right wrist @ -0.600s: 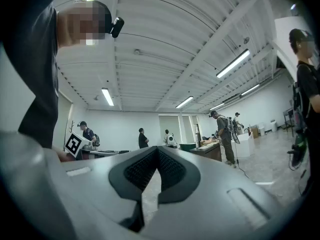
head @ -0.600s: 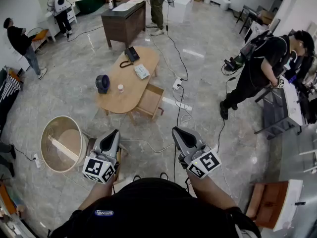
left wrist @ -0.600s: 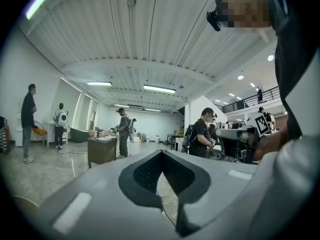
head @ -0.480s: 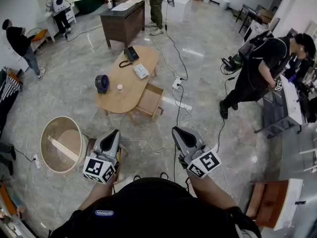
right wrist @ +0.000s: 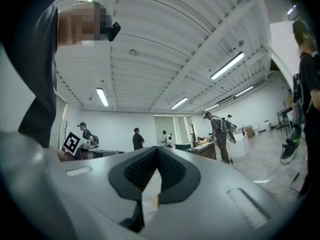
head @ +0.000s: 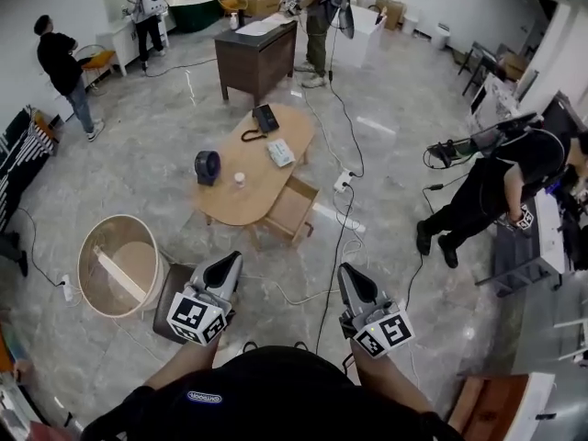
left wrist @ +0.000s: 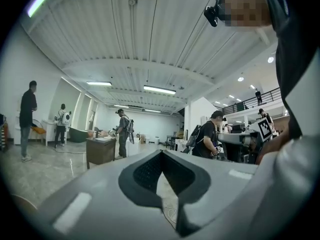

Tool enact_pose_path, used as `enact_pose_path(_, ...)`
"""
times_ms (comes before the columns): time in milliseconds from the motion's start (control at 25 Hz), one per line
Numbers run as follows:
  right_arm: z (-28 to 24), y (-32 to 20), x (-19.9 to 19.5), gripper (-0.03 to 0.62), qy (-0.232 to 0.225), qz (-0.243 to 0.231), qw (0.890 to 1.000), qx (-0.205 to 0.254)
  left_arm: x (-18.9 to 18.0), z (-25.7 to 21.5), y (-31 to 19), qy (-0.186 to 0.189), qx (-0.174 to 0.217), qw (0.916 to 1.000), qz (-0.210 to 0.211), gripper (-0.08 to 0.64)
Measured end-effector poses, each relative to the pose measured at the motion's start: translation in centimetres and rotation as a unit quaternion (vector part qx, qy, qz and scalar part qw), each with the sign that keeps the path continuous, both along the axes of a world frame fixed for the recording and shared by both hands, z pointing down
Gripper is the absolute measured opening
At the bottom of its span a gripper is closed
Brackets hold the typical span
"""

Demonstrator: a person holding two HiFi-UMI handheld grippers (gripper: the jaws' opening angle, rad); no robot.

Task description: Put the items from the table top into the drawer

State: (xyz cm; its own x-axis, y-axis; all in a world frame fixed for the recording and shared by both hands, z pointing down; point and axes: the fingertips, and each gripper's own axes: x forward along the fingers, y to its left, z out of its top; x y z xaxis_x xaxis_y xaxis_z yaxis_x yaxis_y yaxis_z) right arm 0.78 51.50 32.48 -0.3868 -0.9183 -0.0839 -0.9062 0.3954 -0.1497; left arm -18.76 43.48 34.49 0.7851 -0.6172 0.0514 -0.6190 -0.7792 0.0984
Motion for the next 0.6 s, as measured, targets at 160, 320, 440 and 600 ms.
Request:
enact_pose_path(160,0.9,-0.1,0.0,0.028,0.004,0.003,1.0,-0.01,-0.1,0.3,-0.4,0.001,0.001,1.0,-0.009,0.0)
enact_pose_path(320,1.0,-0.7,0.4,0.028,0.008,0.001,1.0,-0.01,0.1,-0.1,-0.7,0.001,0.016,0.9997,-0.018,0.002)
enact_pose_path(440,0.1,-0.7,0.4,0.045,-0.005,-0.007,1.0,0.001,-0.1,-0.5,-0.8,0.006,0.019,0.9995,-0.026,0.072)
enact_pose_path(600,-0.6,-0.9,1.0,0.296,-0.013,-0.014,1.0,0.01,-0.3,-0.9,-0.9,0.011,0.02,0.9987,-0.046,0.211)
